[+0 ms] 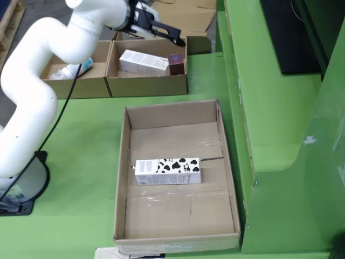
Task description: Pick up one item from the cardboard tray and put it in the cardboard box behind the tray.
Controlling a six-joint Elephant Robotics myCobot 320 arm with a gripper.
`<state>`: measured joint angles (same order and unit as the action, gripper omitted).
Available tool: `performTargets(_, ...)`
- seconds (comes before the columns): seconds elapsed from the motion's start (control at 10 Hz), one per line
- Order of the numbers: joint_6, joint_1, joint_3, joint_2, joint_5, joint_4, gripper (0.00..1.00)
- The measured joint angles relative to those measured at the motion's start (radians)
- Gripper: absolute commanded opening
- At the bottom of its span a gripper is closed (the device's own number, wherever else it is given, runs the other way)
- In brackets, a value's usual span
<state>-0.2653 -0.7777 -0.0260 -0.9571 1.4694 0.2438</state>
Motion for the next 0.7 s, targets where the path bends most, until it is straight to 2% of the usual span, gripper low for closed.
performTargets(0.2, -0.038, 0.098, 0.0, -0.005, 0.095, -0.047, 1.0)
performTargets(0.7, -0.273, 0.33, 0.0, 0.009, 0.327, -0.28, 1.0)
